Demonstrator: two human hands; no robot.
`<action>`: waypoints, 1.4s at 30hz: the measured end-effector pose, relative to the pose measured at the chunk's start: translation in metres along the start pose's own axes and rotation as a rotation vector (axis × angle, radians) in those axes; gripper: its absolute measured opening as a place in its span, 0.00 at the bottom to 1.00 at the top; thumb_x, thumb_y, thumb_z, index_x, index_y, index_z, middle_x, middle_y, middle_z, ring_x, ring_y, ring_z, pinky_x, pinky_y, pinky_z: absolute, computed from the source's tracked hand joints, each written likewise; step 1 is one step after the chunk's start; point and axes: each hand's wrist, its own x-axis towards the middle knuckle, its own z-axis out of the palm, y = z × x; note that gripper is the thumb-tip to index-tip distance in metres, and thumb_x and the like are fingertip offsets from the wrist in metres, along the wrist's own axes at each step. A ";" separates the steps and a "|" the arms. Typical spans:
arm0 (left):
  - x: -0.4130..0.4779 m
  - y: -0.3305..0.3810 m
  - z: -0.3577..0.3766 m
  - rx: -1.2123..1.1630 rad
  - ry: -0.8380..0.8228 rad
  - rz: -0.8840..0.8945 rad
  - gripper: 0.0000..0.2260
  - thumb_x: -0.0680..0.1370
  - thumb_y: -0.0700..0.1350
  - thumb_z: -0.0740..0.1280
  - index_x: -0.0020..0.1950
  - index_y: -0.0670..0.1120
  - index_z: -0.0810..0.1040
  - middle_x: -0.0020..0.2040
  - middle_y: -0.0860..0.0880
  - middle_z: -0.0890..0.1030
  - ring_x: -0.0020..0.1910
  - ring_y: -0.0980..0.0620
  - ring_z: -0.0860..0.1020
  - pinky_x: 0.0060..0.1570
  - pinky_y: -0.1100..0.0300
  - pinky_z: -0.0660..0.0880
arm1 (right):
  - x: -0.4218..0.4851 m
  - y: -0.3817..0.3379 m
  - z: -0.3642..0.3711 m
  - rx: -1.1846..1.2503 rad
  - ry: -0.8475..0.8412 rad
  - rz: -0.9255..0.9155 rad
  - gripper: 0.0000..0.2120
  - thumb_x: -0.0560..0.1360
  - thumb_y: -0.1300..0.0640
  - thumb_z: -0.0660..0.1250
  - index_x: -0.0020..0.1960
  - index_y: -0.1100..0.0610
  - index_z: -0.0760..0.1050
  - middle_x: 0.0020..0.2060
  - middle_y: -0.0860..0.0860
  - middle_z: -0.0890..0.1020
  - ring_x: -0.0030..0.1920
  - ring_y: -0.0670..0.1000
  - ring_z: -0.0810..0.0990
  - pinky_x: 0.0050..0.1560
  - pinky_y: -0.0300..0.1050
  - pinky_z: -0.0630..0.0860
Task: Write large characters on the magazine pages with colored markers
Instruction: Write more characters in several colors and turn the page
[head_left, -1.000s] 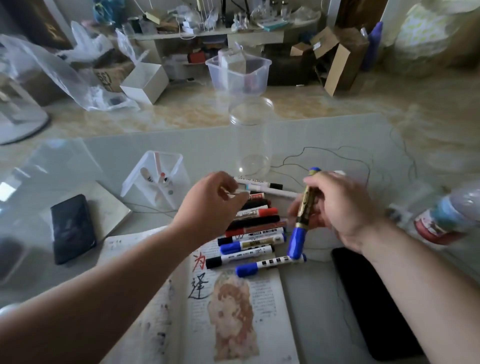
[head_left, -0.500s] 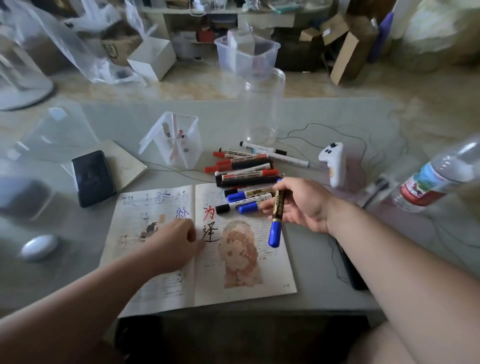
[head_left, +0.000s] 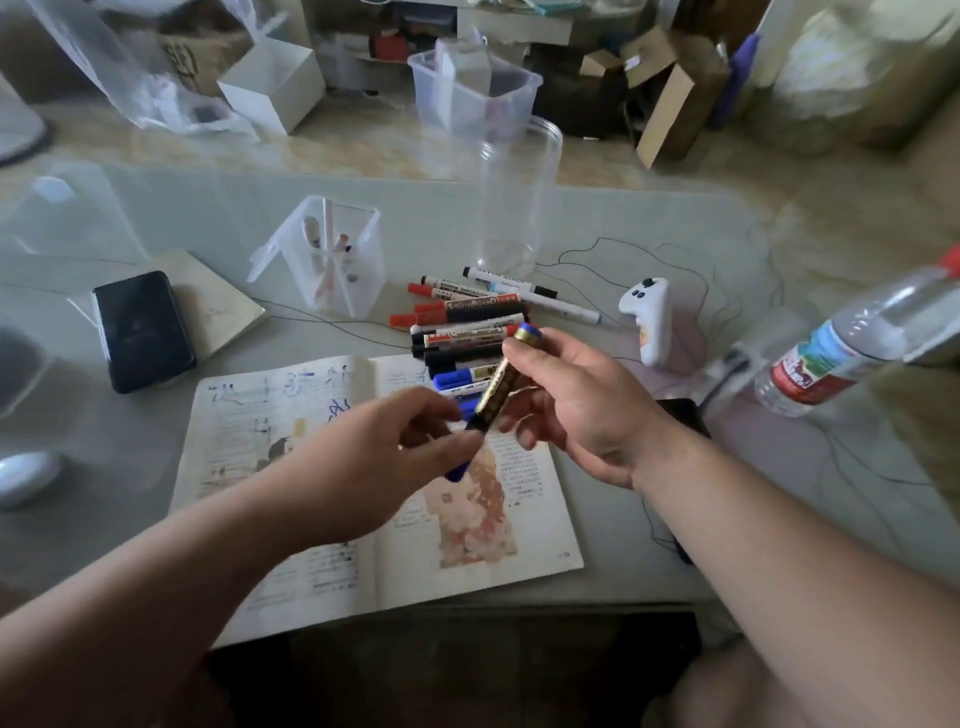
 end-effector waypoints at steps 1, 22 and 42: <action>0.003 0.005 0.002 -0.057 -0.030 0.036 0.09 0.76 0.61 0.67 0.53 0.60 0.78 0.42 0.58 0.84 0.40 0.59 0.81 0.47 0.55 0.79 | -0.004 -0.002 0.005 0.041 -0.028 -0.024 0.10 0.82 0.58 0.64 0.59 0.64 0.73 0.37 0.57 0.81 0.32 0.55 0.80 0.30 0.47 0.78; 0.014 0.005 0.004 -0.640 -0.524 0.079 0.13 0.80 0.59 0.63 0.60 0.55 0.78 0.31 0.50 0.64 0.28 0.53 0.61 0.27 0.61 0.60 | -0.038 0.016 0.012 -0.040 0.193 -0.315 0.24 0.71 0.42 0.73 0.39 0.63 0.72 0.24 0.53 0.67 0.24 0.51 0.66 0.26 0.42 0.65; 0.020 -0.024 0.048 0.852 -0.505 0.167 0.27 0.80 0.68 0.55 0.75 0.74 0.45 0.61 0.51 0.80 0.57 0.49 0.80 0.47 0.57 0.73 | 0.008 0.057 -0.064 -0.458 0.185 -0.155 0.02 0.69 0.56 0.72 0.40 0.53 0.80 0.31 0.53 0.82 0.36 0.55 0.81 0.47 0.56 0.79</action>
